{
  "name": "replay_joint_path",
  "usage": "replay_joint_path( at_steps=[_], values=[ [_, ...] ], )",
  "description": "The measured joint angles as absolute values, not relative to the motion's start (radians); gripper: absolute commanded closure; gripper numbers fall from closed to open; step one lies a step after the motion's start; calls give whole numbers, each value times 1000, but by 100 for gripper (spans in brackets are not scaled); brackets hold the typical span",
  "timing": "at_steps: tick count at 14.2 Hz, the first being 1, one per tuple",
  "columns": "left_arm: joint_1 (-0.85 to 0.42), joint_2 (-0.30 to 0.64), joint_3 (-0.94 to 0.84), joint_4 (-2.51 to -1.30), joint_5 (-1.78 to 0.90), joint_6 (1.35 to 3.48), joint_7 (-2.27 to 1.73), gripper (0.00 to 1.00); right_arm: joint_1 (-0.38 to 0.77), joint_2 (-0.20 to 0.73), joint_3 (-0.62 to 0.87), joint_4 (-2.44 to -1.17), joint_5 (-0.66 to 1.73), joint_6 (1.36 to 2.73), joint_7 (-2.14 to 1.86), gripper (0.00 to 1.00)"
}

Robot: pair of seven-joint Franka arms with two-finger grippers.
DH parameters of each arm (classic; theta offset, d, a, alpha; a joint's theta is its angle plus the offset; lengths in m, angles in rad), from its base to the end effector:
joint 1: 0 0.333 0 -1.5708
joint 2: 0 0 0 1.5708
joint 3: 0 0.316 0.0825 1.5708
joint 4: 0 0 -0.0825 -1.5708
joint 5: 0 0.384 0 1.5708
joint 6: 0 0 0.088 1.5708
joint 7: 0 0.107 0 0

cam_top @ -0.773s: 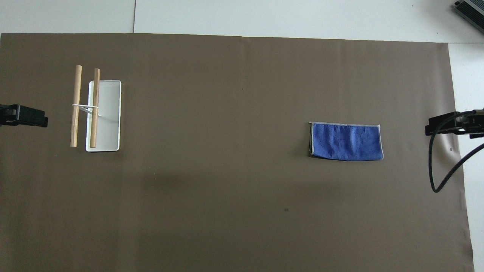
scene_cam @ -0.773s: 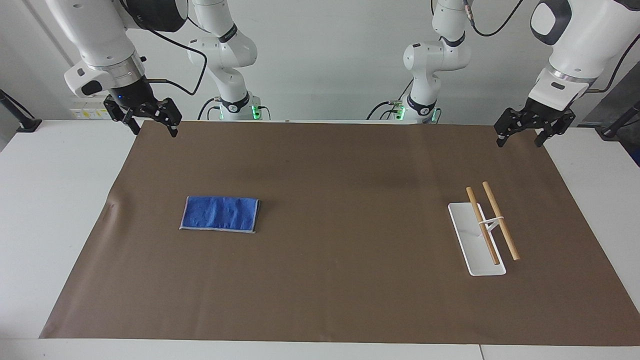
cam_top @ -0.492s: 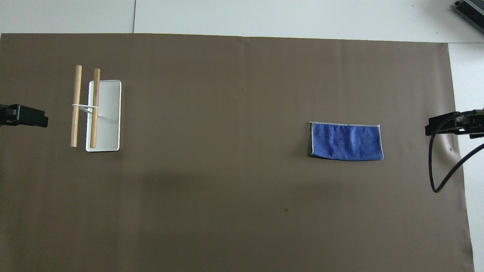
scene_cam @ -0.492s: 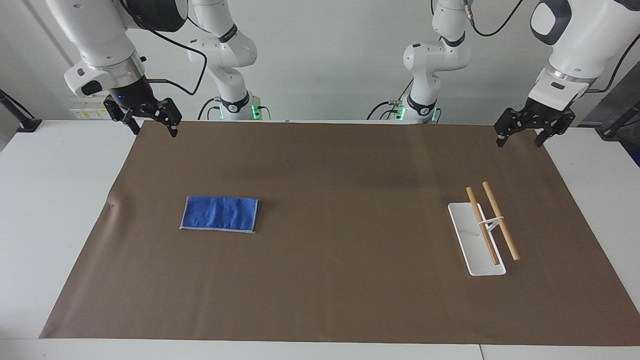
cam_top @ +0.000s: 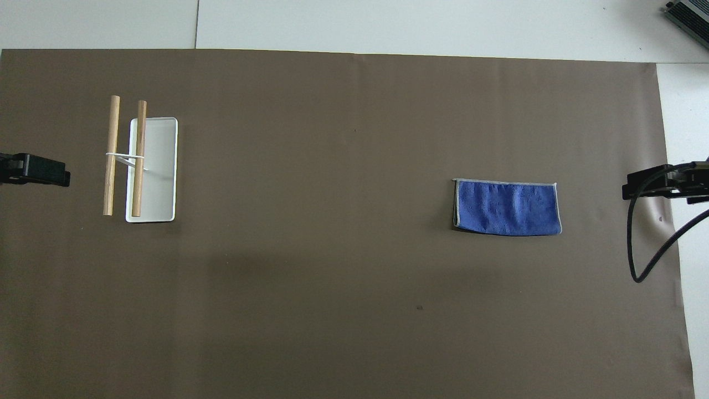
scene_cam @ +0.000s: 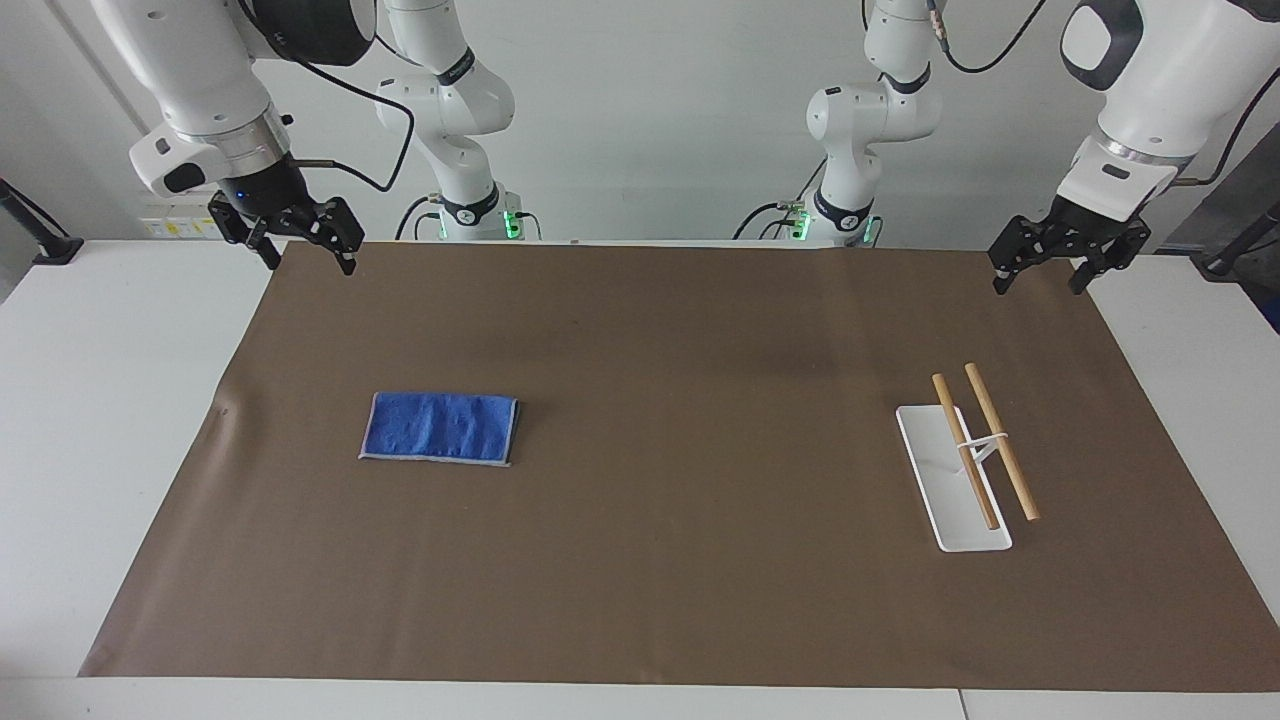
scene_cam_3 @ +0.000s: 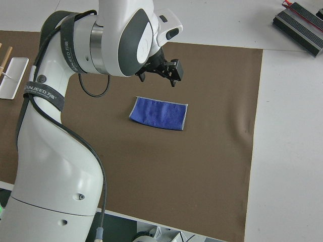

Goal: Right arm passes towel to left arm to hang

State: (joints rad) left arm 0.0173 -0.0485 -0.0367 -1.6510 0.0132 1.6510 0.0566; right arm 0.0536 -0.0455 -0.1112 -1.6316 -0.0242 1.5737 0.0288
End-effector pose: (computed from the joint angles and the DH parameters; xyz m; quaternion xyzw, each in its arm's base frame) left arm 0.5465 -0.0098 0.6203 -0.9989 0.0383 -0.0241 0.0079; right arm 0.5389 -0.0351 0.6208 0.9990 -0.0430 -0.0065 0.0095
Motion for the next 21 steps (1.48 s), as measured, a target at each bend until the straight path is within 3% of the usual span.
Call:
replay_joint_path(
  at_steps=[9,16,21],
  values=[
    [17,-49,-37,-1651,13,1651,57,0,54,-63,-111,-1677,-24,1608,29,0],
    [17,-49,-37,-1651,13,1651,57,0,86,-88,-104,-1898,-24,1889,31,0],
    [17,-49,-37,-1651,13,1651,57,0,126,10,-103,-2034,-24,2145,58,0]
  ],
)
